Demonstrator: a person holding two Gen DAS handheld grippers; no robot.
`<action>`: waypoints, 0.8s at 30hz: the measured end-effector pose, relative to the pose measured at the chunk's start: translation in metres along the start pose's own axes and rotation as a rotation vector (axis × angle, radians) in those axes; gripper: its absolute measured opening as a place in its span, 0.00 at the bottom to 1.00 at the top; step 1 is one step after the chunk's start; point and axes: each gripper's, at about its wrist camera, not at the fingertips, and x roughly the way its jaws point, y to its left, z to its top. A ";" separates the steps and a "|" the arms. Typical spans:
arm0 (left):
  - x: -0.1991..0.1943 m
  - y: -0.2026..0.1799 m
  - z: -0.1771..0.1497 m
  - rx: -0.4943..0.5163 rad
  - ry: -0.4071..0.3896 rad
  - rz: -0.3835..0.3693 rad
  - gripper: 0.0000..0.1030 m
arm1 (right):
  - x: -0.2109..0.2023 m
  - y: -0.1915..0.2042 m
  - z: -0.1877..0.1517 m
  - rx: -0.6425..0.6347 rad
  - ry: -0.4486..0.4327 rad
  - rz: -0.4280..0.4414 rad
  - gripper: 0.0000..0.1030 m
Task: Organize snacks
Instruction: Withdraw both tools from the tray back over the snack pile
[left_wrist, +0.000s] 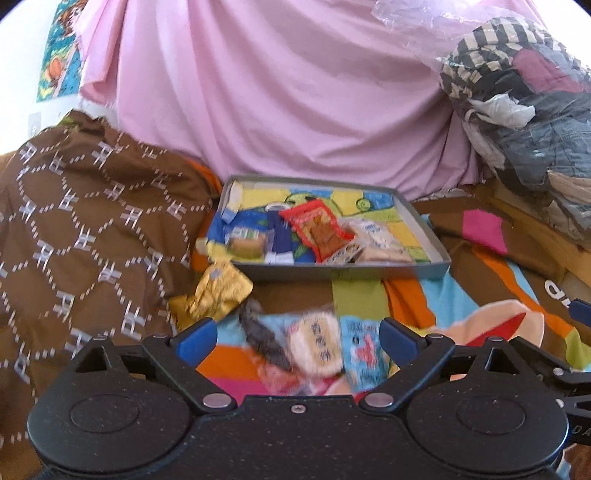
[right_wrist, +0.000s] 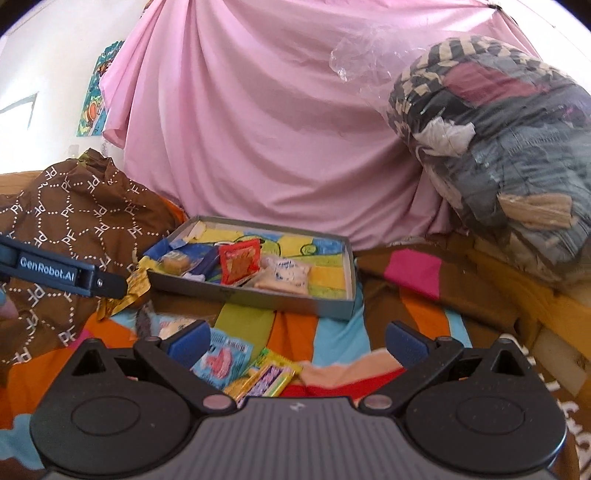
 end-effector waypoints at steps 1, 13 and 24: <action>-0.002 0.001 -0.004 -0.012 0.005 0.006 0.92 | -0.003 0.001 -0.002 0.008 0.007 0.000 1.00; -0.016 0.002 -0.044 -0.025 0.150 0.051 0.93 | -0.023 0.021 -0.028 -0.050 0.127 0.055 1.00; -0.007 0.005 -0.061 -0.003 0.263 0.086 0.93 | -0.016 0.031 -0.044 -0.053 0.203 0.106 1.00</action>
